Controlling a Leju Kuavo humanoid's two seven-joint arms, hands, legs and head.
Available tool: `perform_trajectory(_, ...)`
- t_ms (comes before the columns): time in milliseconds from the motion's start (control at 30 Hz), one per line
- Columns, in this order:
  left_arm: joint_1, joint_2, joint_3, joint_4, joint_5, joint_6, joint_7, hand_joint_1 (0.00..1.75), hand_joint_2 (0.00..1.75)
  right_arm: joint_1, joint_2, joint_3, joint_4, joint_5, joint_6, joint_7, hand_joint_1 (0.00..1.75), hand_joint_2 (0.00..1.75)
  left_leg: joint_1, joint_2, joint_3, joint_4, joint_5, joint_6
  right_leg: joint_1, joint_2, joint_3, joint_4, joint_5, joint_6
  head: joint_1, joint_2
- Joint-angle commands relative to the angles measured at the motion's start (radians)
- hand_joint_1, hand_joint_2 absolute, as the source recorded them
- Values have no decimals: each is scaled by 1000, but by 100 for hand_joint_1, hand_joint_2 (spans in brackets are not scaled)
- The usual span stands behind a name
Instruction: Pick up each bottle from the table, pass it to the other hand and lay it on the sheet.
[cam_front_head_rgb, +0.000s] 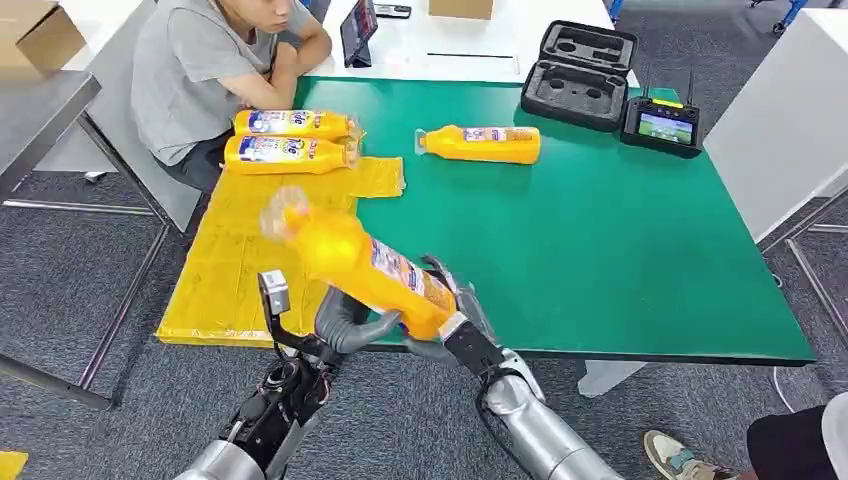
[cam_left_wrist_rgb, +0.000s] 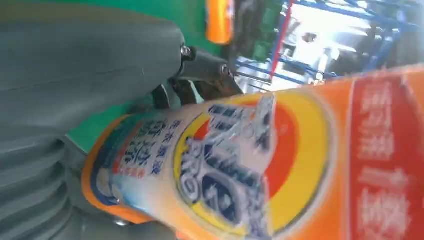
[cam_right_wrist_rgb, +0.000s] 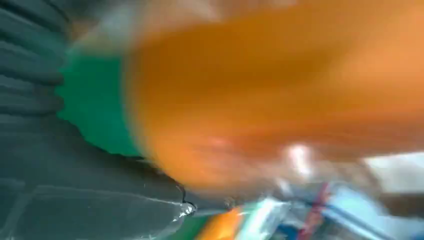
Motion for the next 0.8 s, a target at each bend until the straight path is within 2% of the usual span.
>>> perform_trajectory(33, -33, 36, -22, -50, -84, 116, -2, 175, 175, -22, -16, 9, 79, 20, -53, 5, 0, 0, 1, 5, 2, 2, -2, -2, 1, 4, 1, 1, -1, -2, 0, 0)
perform_trajectory(267, -22, 37, -1, -68, -88, 103, -2, 175, 175, -13, -20, 9, 57, 11, -42, 5, 0, 0, 0, 3, 1, 0, -1, -1, 1, 3, 0, 0, 0, -1, 0, 0)
perform_trajectory(400, -23, 36, 0, -60, -123, 144, -2, 175, 175, -2, -23, -1, 54, 0, -44, 5, 0, 0, 1, 3, 2, 1, -1, -1, 1, 2, 2, 0, -1, -1, 0, 0)
perform_trajectory(500, -29, 52, -5, -96, -236, 269, -2, 175, 175, 11, -24, -11, 46, -10, -48, 5, 0, 0, 1, 3, 1, 1, -1, -1, 1, 3, 0, 0, 0, -1, 0, 0)
perform_trajectory(567, -32, 57, -6, -94, -259, 297, -2, 175, 175, 14, -24, -13, 43, -12, -48, 5, 0, 0, 0, 3, 1, 1, -1, -1, 1, 3, 1, 1, 0, -1, 0, 0)
perform_trajectory(667, -59, 85, -19, -75, -379, 453, -2, 175, 175, 24, -23, -18, 31, -15, -52, 5, 0, 0, 1, 4, 3, 2, -2, -2, 2, 3, 2, 2, -1, -3, 0, 0)
perform_trajectory(800, -61, 93, -15, -76, -378, 447, -2, 175, 175, 27, -22, -18, 29, -14, -54, 5, 0, 0, 1, 4, 2, 1, -2, -2, 1, 3, 1, 1, -1, -2, 0, 0)
